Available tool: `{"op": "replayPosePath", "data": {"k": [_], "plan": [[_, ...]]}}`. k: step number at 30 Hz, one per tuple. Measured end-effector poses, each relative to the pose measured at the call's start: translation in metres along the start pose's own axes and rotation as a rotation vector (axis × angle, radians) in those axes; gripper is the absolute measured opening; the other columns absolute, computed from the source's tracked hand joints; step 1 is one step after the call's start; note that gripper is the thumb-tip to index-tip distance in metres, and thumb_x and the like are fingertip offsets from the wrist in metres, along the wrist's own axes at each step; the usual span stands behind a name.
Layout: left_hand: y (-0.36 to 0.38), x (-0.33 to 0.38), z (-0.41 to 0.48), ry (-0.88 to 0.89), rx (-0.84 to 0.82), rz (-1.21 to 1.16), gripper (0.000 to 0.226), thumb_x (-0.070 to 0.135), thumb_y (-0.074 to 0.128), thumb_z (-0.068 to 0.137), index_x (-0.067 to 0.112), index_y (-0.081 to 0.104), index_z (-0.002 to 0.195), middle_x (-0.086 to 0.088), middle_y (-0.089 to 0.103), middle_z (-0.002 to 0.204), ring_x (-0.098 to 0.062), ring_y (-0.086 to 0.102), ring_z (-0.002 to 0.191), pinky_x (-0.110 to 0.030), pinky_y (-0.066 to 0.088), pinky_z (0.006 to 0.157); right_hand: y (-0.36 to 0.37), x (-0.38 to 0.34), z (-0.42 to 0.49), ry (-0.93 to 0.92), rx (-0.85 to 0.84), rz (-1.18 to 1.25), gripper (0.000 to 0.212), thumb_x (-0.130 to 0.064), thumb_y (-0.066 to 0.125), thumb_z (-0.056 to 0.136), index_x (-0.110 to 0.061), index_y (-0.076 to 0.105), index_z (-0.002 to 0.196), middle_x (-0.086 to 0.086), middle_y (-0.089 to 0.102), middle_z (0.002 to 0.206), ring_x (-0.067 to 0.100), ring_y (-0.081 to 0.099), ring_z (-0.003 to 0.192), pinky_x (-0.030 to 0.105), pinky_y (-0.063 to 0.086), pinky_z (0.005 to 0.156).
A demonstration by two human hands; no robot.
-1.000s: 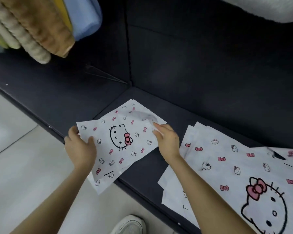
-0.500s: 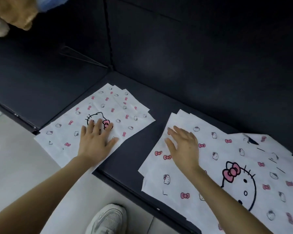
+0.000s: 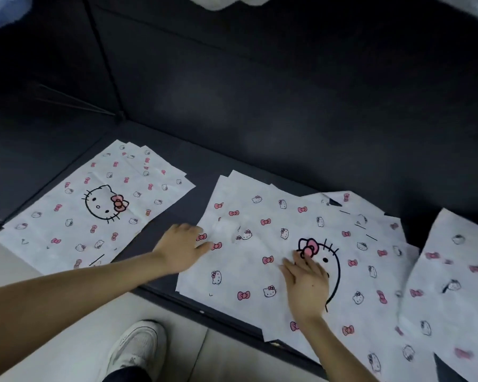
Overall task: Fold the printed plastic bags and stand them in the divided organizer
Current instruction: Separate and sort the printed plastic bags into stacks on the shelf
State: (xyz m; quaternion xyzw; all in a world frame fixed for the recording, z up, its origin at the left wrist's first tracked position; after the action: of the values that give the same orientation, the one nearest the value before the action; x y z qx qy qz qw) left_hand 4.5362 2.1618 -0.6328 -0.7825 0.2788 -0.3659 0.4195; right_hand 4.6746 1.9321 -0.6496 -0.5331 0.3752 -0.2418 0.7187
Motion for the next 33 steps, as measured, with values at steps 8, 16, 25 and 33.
{"op": "replayPosePath", "data": {"k": [8, 16, 25, 33], "plan": [[0.025, 0.01, 0.002, -0.226, 0.02, -0.383, 0.023, 0.026, 0.064, 0.086, 0.009, 0.052, 0.097, -0.006, 0.06, 0.093, -0.021, 0.056, 0.077, -0.03, 0.043, 0.061, -0.004, -0.011, -0.014, 0.023, 0.138, 0.053, 0.03, -0.031, 0.048, 0.082, -0.019, 0.071, 0.066, -0.008, 0.07, 0.071, 0.019, 0.061, 0.061, 0.03, 0.032, 0.068], [-0.075, 0.062, -0.028, 0.21, 0.489, -0.197, 0.025, 0.017, 0.064, 0.091, 0.008, 0.05, 0.072, -0.001, 0.049, 0.067, -0.023, 0.046, 0.069, -0.029, 0.033, 0.058, -0.037, -0.015, -0.005, 0.087, -0.159, 0.27, 0.015, -0.029, 0.06, 0.089, -0.022, 0.071, 0.08, -0.015, 0.056, 0.068, 0.007, 0.052, 0.066, 0.02, 0.04, 0.054], [-0.159, 0.177, -0.089, 0.874, 0.393, -0.035, 0.028, 0.04, 0.047, 0.088, 0.018, 0.062, 0.081, 0.008, 0.053, 0.065, 0.0, 0.041, 0.069, -0.019, 0.037, 0.06, -0.189, -0.015, 0.045, 0.142, -0.212, 0.874, 0.089, -0.033, 0.078, 0.077, -0.038, 0.025, 0.148, -0.026, 0.034, 0.139, -0.008, 0.033, 0.125, 0.024, 0.045, 0.097], [-0.188, 0.231, -0.126, 0.909, 0.154, -0.034, 0.011, 0.046, 0.055, 0.084, 0.039, 0.058, 0.092, 0.026, 0.059, 0.074, 0.001, 0.055, 0.069, -0.008, 0.038, 0.063, -0.242, 0.022, 0.059, 0.159, -0.235, 0.984, 0.067, -0.014, 0.076, 0.08, -0.025, 0.044, 0.138, -0.011, 0.062, 0.122, 0.003, 0.062, 0.107, 0.027, 0.05, 0.091]]}}
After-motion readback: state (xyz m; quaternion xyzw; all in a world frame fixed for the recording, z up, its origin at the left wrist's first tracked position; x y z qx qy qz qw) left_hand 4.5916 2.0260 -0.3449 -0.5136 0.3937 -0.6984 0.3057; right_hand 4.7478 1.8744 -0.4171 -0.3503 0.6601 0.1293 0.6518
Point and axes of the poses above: each hand's wrist, its own z-axis towards the middle knuckle, its own y-axis out of the palm, x = y × z, the point moved 7 cm from there along z, towards the middle knuckle
